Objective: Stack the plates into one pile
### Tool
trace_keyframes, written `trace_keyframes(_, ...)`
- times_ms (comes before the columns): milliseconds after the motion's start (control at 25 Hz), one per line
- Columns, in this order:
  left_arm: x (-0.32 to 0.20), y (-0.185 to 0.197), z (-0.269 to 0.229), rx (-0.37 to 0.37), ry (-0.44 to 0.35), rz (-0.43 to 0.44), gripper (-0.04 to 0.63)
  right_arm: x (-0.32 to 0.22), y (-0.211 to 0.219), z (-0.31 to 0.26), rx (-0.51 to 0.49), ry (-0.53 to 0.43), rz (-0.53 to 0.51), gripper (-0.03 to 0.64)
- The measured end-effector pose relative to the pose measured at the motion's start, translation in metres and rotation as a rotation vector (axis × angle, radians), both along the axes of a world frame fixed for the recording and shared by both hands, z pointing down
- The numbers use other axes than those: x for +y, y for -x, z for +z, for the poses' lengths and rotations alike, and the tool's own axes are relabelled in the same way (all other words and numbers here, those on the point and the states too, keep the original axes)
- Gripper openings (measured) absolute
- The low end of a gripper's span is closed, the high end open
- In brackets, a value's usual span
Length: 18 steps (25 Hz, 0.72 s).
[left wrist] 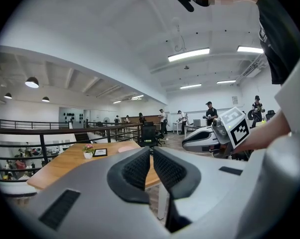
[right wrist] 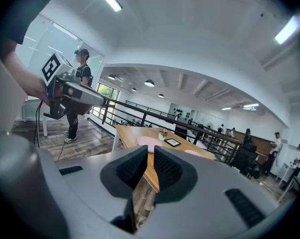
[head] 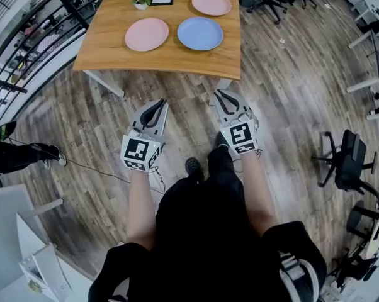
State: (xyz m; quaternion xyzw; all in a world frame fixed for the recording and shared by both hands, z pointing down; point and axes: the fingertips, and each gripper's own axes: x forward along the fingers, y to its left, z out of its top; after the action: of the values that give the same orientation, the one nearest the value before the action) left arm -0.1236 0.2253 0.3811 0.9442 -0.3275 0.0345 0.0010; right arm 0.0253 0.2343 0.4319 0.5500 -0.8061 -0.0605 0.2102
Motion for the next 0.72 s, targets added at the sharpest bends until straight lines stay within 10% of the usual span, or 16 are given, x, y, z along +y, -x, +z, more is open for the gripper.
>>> trace_keyframes(720,-0.0022,-0.0032,0.0022,-0.025,0.002,-0.02,0.239,0.0003,-0.0042,0.0001,-0.019,0.002,0.023,0.278)
